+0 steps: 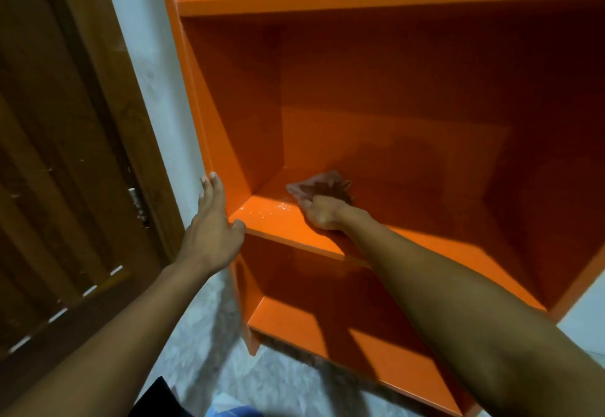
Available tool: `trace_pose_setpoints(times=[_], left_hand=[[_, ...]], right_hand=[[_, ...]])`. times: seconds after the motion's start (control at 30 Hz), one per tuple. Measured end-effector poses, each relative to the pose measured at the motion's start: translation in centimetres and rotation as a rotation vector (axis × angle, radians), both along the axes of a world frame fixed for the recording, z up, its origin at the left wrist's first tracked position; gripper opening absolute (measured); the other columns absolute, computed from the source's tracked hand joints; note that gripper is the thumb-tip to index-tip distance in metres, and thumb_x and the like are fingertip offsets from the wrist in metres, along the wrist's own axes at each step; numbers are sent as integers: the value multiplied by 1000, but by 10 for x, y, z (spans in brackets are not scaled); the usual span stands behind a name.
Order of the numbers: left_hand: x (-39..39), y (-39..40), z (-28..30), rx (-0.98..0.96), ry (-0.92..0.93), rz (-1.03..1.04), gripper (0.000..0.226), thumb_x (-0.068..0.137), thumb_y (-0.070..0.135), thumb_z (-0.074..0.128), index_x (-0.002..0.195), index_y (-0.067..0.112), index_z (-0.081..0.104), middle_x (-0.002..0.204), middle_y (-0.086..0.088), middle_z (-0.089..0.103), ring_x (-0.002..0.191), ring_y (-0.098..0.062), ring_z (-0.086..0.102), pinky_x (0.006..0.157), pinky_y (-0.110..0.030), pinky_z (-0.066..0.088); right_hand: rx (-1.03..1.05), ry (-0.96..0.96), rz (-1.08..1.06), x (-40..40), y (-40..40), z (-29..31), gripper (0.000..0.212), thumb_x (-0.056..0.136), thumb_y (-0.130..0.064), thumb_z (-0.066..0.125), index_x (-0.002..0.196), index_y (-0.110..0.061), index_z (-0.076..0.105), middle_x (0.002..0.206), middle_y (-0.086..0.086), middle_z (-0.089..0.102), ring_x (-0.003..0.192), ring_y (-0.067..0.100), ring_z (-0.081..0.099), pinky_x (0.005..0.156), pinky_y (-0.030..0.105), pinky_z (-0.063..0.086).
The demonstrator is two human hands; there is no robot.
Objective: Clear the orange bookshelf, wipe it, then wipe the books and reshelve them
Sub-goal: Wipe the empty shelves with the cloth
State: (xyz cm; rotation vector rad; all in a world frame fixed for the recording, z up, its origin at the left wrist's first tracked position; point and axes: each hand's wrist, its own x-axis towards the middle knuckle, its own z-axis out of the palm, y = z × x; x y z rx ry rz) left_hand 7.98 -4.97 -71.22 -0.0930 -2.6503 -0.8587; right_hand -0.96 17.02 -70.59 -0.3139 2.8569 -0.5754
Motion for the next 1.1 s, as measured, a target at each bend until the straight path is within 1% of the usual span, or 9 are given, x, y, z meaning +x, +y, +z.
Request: trace_pose_setpoints(times=[0.13,0.23,0.4,0.57,0.63,0.73,0.83,0.93,1.1], left_hand=[[4,1,3,38,-8,0,87,102,24,50,156,30,-18,167,3,-14,155,-30,4,108,-48,37],[8,3,8,69,-6,11,84,100,11,47,159,27,-11,168,1,-9,155,-29,1,117,-50,27],[12,-1,14,74,-37,-1,81,100,5,45,160,25,-4,168,3,-5,155,-27,0,122,-48,19],[13,-10,14,35,-54,-26,79,104,19,47,159,30,-8,168,6,-6,154,-28,-2,121,-51,18],[12,-13,12,49,-48,-37,79,104,21,46,159,33,-9,168,7,-6,154,-27,-3,121,-52,18],[9,-18,9,56,-24,-61,79,105,25,46,158,37,-10,167,11,-5,154,-25,-4,120,-52,21],[5,-25,4,15,-9,-58,77,104,25,46,158,40,-8,165,17,-6,154,-21,-6,119,-52,23],[2,-33,-1,-31,-5,-48,76,103,22,45,159,36,-4,165,17,-3,153,-18,-9,121,-55,24],[1,-34,-3,-38,7,-69,74,103,22,44,160,34,-2,166,15,-1,153,-18,-10,119,-50,28]], right_hand=[[139,274,236,35,-19,-12,49,101,-53,21,148,-46,32,155,0,37,141,35,29,116,51,21],[-29,443,358,67,-31,-25,35,96,-26,55,130,-28,60,126,2,59,116,37,46,104,50,32],[-329,377,556,97,-21,-1,28,91,1,56,113,-10,69,101,8,65,90,5,46,79,10,35],[-686,505,233,64,-3,35,27,93,-4,53,111,-20,66,105,3,66,92,16,63,80,30,52],[-576,636,61,39,2,48,25,95,-3,53,115,-10,66,105,1,63,90,11,59,73,16,42],[-303,425,-202,-23,9,32,32,103,-34,46,129,-18,56,121,1,60,93,21,61,69,29,46],[6,217,-195,-73,2,-14,55,96,-65,24,146,-44,34,151,4,42,132,34,45,107,56,40],[98,207,-198,-91,-15,-22,55,101,-57,17,153,-41,17,165,8,9,150,40,6,118,58,10],[125,191,-85,-102,-40,-11,58,99,-61,13,152,-39,25,163,10,15,148,38,16,118,57,12]])
